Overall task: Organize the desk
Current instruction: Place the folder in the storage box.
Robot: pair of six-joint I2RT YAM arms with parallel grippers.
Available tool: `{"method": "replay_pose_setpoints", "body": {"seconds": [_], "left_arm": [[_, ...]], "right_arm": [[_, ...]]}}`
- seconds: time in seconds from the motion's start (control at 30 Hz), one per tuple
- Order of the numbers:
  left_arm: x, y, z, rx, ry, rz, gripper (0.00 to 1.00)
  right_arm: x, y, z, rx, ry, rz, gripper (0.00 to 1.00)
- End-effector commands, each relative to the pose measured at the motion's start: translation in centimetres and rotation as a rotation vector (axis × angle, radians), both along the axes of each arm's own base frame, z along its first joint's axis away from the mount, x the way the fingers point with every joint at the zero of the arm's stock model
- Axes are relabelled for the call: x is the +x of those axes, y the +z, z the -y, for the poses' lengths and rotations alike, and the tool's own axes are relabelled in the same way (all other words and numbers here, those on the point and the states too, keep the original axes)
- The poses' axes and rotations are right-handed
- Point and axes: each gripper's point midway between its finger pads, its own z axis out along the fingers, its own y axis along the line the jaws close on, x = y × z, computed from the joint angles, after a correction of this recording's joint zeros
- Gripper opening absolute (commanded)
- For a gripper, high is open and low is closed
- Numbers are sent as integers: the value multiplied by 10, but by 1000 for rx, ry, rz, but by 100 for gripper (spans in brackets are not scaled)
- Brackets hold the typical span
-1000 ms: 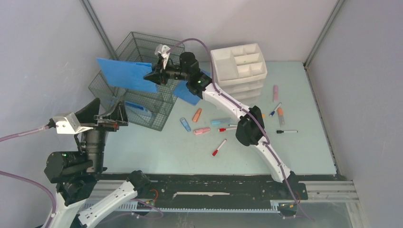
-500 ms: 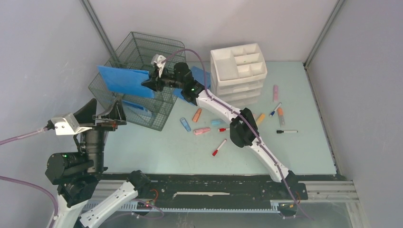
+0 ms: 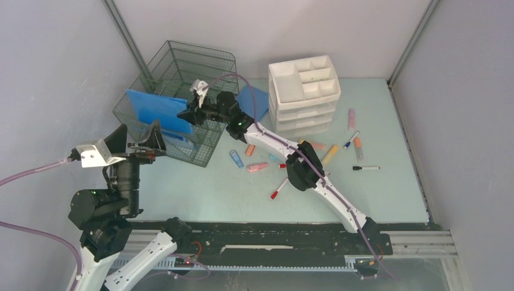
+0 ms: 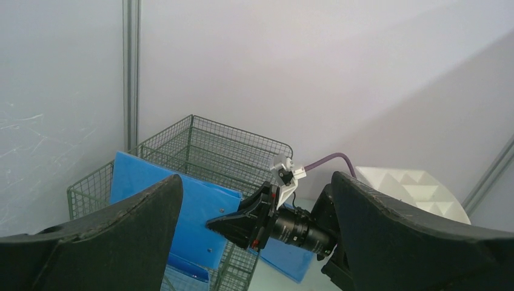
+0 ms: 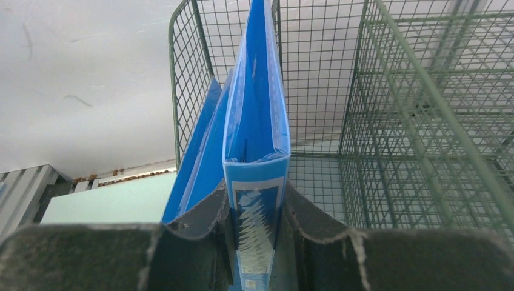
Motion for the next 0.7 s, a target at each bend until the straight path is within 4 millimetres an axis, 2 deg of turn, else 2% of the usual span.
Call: {"method": "replay_pose_setpoints", "body": {"seconds": [0.0, 0.33, 0.47, 0.6, 0.67], "left_arm": [[6, 4, 6, -2, -8, 14, 100], [10, 4, 8, -16, -14, 25, 100], [10, 4, 7, -18, -11, 25, 100], [12, 2, 8, -16, -10, 19, 100], [12, 2, 8, -15, -8, 18, 100]], "right_arm": [[0, 25, -5, 99, -29, 8, 0], [1, -3, -14, 54, -101, -53, 0], [6, -14, -12, 28, -121, -34, 11], [2, -22, -13, 0, -101, -37, 13], [0, -25, -13, -11, -88, -39, 18]]}}
